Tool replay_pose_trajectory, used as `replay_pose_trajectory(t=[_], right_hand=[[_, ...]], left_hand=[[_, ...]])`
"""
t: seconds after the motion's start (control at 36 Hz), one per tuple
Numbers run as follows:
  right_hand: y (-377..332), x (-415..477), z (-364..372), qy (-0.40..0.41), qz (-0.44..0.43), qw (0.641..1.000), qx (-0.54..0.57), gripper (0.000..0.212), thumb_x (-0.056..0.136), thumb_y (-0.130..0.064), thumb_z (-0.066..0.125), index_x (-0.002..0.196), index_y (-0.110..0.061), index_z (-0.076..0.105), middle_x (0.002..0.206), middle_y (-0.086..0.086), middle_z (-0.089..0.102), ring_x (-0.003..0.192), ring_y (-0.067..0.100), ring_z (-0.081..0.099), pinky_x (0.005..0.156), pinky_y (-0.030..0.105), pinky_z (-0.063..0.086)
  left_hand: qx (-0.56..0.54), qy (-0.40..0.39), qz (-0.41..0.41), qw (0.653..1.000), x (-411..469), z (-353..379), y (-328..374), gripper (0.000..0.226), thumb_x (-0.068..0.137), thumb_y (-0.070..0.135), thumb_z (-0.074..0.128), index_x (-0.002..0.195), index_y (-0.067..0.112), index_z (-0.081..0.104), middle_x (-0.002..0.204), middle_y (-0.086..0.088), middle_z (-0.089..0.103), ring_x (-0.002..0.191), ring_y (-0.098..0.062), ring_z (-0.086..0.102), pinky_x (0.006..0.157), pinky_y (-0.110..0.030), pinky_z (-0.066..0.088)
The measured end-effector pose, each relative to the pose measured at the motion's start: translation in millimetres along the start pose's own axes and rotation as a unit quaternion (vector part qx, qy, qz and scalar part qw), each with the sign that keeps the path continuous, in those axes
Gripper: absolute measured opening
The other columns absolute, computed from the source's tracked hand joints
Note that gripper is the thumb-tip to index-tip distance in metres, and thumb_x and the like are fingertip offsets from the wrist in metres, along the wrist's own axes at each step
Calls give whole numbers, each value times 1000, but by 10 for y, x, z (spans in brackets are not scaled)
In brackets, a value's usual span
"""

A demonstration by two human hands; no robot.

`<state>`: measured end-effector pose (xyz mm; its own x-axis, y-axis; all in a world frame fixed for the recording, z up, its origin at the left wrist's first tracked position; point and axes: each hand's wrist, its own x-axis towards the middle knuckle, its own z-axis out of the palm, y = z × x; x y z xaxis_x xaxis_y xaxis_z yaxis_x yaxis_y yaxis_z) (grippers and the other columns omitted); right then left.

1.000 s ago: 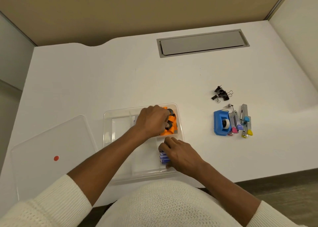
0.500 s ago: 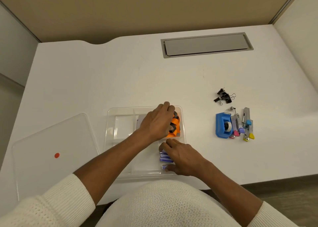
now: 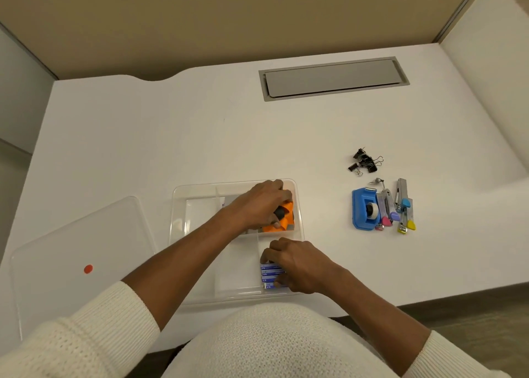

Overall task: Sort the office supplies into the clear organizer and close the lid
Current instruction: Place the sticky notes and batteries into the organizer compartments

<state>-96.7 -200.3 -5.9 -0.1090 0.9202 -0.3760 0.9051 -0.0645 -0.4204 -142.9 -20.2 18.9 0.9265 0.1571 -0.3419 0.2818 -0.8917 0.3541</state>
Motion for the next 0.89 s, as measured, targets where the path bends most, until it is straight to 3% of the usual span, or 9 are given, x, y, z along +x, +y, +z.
replay_pose_trajectory(t=[0.08, 0.36, 0.44, 0.61, 0.69, 0.78, 0.89], right_hand=[[0, 4, -7, 1, 3, 1000, -1, 54, 87, -30, 78, 135, -20, 55, 130, 7, 63, 113, 27, 61, 87, 40, 55], [6, 14, -15, 17, -7, 1000, -2, 54, 83, -26, 81, 132, -17, 59, 124, 9, 65, 109, 28, 62, 79, 37, 53], [38, 19, -27, 21, -9, 1000, -11, 55, 82, -26, 82, 131, -17, 59, 123, 9, 64, 107, 28, 62, 72, 34, 46], [30, 1, -60, 14, -10, 1000, -14, 54, 85, -26, 80, 133, -14, 60, 125, 11, 65, 110, 28, 63, 82, 38, 54], [18, -59, -70, 58, -9, 998, -13, 45, 89, -23, 77, 130, -10, 63, 126, 12, 65, 106, 29, 66, 76, 36, 54], [35, -186, -122, 140, 3, 990, 8, 36, 94, -24, 71, 126, -9, 67, 123, 11, 68, 102, 29, 67, 76, 41, 58], [186, -418, -219, 239, 64, 964, 99, 25, 96, -33, 68, 117, -19, 72, 117, -1, 71, 93, 18, 68, 79, 37, 59]], left_hand=[[11, 15, 4, 1000, 41, 56, -33, 52, 88, 19, 76, 134, 19, 54, 125, -7, 55, 108, -23, 55, 75, -29, 41], [47, 101, -39, 993, 137, 303, 70, 54, 86, 16, 75, 134, 12, 51, 129, -11, 57, 105, -25, 59, 74, -29, 46], [57, 111, -62, 990, 150, 363, 94, 63, 85, 22, 78, 139, 12, 48, 133, -11, 56, 111, -27, 59, 85, -35, 57], [61, 101, -75, 990, 174, 375, 108, 70, 86, 31, 79, 143, 15, 44, 138, -10, 54, 118, -26, 58, 93, -35, 56], [53, 57, -83, 993, 169, 254, 145, 68, 84, 33, 80, 140, 15, 45, 134, -9, 54, 114, -24, 58, 92, -34, 54], [104, 19, -66, 992, 154, 80, 239, 56, 85, 32, 76, 131, 15, 50, 125, -8, 58, 100, -22, 59, 73, -32, 49], [209, 43, -35, 976, 141, -92, 477, 43, 85, 35, 76, 117, 13, 58, 113, -8, 63, 100, -28, 63, 67, -35, 37]])
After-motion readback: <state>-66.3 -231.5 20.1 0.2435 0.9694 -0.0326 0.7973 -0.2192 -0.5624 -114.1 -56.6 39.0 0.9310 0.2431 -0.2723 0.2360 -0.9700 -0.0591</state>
